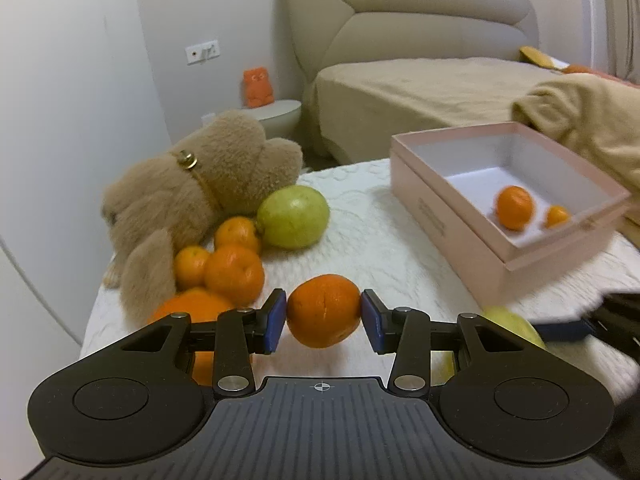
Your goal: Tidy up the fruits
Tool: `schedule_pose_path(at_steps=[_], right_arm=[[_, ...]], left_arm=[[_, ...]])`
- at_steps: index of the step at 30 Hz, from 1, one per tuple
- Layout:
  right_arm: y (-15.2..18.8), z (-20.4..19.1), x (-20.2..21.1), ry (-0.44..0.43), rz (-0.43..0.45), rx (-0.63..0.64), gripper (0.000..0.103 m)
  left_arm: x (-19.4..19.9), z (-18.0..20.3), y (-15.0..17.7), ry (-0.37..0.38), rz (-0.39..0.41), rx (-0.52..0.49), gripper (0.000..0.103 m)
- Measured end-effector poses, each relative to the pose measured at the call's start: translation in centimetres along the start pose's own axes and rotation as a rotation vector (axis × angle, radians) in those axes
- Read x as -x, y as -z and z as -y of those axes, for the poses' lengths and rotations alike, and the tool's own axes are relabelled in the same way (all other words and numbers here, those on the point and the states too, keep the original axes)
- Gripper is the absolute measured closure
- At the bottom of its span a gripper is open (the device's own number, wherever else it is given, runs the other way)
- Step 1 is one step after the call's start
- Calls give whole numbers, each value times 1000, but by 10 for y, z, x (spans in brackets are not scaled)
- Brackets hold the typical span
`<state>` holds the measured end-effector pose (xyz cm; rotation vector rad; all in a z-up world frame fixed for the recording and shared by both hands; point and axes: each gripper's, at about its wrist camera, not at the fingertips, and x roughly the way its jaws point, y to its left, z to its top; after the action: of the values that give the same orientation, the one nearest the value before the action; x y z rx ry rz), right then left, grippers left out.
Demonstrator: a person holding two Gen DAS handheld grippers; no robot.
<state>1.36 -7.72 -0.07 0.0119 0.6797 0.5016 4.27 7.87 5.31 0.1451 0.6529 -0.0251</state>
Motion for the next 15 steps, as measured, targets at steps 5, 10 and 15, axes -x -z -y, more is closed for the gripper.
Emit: schedule_pose_path(at_steps=[5,10,15], right_arm=[[0,0,0,0,0,0,18],[0,0,0,1,0,0,18],[0,0,0,1,0,0,17]], left_arm=[[26,-1,28,-21,-36,-16,57],[26,-8,45,-32,-39,30,56],[18,-8,45,-48,-49,56,50]])
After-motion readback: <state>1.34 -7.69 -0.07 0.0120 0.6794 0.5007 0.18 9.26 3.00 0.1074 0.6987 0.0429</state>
